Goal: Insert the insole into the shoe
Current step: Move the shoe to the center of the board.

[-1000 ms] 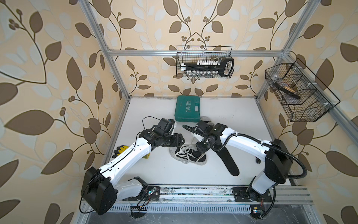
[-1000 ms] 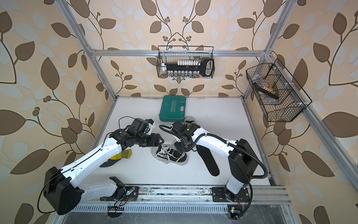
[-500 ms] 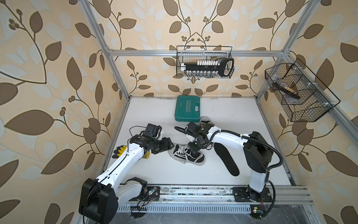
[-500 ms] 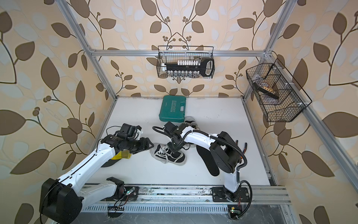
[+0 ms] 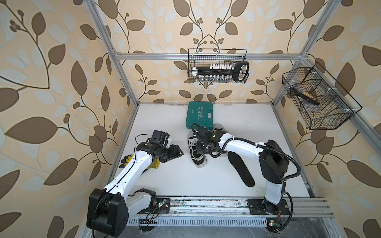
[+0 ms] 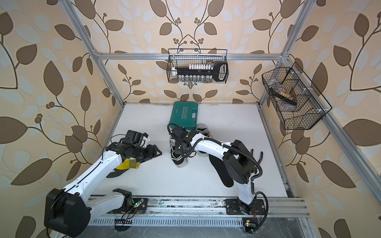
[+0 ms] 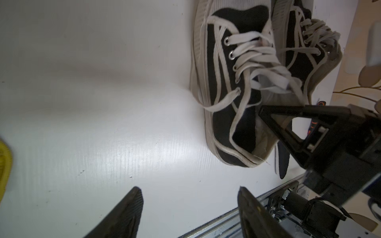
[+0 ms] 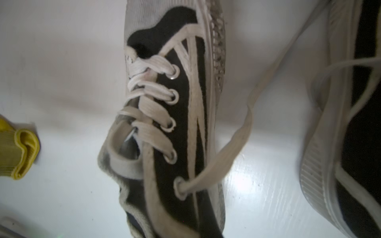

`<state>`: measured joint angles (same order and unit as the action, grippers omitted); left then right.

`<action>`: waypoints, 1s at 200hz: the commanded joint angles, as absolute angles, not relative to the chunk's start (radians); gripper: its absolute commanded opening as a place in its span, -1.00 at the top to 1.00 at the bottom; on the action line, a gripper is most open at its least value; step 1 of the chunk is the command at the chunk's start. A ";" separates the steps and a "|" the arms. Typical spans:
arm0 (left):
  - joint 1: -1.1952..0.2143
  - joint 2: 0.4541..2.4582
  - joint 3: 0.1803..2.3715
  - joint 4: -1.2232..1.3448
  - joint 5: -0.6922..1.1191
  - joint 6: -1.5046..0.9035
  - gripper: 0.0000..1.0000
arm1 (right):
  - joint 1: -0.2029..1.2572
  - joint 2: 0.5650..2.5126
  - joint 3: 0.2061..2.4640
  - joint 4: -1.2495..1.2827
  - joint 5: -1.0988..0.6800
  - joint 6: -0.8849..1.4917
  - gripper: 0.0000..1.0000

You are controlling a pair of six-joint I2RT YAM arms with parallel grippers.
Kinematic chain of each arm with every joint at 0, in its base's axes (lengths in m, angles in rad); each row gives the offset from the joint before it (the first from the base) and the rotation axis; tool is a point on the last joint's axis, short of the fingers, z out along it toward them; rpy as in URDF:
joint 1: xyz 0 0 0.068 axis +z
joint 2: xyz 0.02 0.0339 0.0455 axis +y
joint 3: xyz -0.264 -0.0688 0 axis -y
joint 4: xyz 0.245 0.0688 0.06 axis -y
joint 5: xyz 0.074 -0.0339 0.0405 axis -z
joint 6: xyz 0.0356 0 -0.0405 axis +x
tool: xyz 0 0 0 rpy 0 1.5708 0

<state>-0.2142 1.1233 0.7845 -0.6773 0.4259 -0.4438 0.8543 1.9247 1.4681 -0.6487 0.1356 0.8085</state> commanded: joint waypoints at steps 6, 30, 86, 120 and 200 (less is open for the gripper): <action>-0.206 1.118 0.778 -0.664 0.459 -0.426 -0.46 | 0.837 1.942 1.453 -0.597 0.219 0.942 1.00; -0.206 1.117 0.775 -0.667 0.462 -0.420 -0.46 | 0.813 1.950 1.439 -0.568 0.187 0.941 1.00; -0.206 1.121 0.806 -0.672 0.472 -0.422 -0.48 | 0.819 1.817 1.409 -0.622 0.178 0.801 -0.10; -0.206 1.123 0.831 -0.669 0.482 -0.418 -0.50 | 0.838 1.599 1.315 -0.708 0.254 0.728 -0.23; -0.336 1.151 0.838 -0.585 0.448 -0.490 -0.53 | 0.416 1.211 0.789 -0.758 0.084 0.701 -0.28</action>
<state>-0.2768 1.1343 0.8120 -0.6426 0.4633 -0.4530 0.4873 1.2144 0.8940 -0.7372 0.1669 0.7277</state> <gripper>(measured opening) 0.762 0.638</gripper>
